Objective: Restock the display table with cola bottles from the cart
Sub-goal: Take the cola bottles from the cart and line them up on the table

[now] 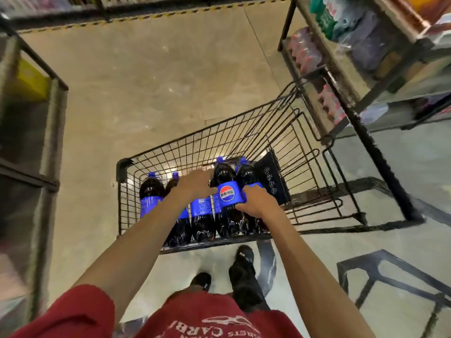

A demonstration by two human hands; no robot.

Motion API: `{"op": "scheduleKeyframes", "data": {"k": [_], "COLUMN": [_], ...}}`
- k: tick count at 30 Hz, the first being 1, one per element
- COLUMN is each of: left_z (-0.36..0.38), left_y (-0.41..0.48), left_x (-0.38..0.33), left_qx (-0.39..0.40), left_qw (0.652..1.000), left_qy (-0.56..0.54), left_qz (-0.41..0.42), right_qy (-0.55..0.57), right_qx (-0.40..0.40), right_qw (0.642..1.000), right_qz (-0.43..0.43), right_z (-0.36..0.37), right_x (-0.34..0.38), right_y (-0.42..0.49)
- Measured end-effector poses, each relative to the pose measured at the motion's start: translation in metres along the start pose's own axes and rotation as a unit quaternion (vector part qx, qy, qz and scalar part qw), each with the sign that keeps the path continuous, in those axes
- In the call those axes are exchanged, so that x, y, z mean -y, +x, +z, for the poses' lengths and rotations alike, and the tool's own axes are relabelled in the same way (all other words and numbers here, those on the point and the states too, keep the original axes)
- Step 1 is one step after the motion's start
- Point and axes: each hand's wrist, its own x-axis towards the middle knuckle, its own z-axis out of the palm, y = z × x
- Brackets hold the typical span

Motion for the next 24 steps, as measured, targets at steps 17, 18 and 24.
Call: {"op": "scheduleKeyframes", "data": {"k": [17, 18, 24], "left_z": [0.070, 0.075, 0.107], "left_y": [0.127, 0.133, 0.177], "left_x": [0.008, 0.008, 0.021], "left_qx": [-0.025, -0.024, -0.016], "left_qw": [0.954, 0.947, 0.909], "left_qy": [-0.277, -0.295, -0.394], "left_qz": [-0.113, -0.122, -0.137], "right_qy": [-0.006, 0.008, 0.088], "right_qx": [0.086, 0.091, 0.087], "right_qw": [0.996, 0.996, 0.991], "right_qz": [-0.009, 0.001, 0.051], "right_z": [0.042, 0.049, 0.087], "right_x": [-0.038, -0.039, -0.039], "right_y": [0.123, 0.126, 0.141]}}
